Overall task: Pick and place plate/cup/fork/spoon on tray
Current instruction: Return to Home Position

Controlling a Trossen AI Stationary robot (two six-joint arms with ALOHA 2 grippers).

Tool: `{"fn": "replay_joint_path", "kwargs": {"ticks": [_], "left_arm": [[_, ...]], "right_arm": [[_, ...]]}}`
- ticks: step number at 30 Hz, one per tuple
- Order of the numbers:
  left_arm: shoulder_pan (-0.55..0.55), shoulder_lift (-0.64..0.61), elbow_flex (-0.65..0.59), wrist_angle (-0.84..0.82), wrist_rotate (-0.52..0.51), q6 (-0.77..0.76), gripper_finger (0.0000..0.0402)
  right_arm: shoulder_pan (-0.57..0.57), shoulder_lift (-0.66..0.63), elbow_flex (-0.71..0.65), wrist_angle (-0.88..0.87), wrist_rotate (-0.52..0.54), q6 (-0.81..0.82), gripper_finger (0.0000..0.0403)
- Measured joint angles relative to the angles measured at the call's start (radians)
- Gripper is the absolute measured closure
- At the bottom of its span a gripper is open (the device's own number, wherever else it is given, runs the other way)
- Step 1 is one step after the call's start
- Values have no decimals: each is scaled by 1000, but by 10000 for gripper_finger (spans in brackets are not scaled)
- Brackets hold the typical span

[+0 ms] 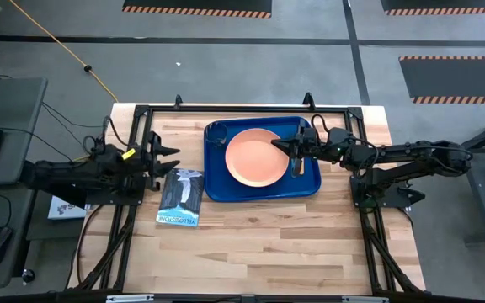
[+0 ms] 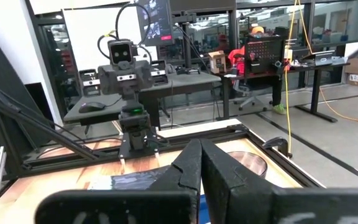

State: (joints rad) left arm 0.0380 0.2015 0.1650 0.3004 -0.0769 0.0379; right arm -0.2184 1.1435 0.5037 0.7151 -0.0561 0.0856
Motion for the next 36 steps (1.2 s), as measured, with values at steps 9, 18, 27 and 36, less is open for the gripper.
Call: {"fn": "replay_joint_path", "kwargs": {"ticks": [9,18,27,36], "left_arm": [[0,-27,-5,-135,125,-87,353],[0,-75,-5,-189,112,-38,400],[0,-145,-42,-147,89,-67,401],[0,-198,-146,-62,114,-115,401]], "right_arm": [[0,0,0,0,19,-8,402],[0,0,0,-8,25,2,402],[0,0,0,-25,22,9,402],[0,0,0,-27,22,10,402]]}}
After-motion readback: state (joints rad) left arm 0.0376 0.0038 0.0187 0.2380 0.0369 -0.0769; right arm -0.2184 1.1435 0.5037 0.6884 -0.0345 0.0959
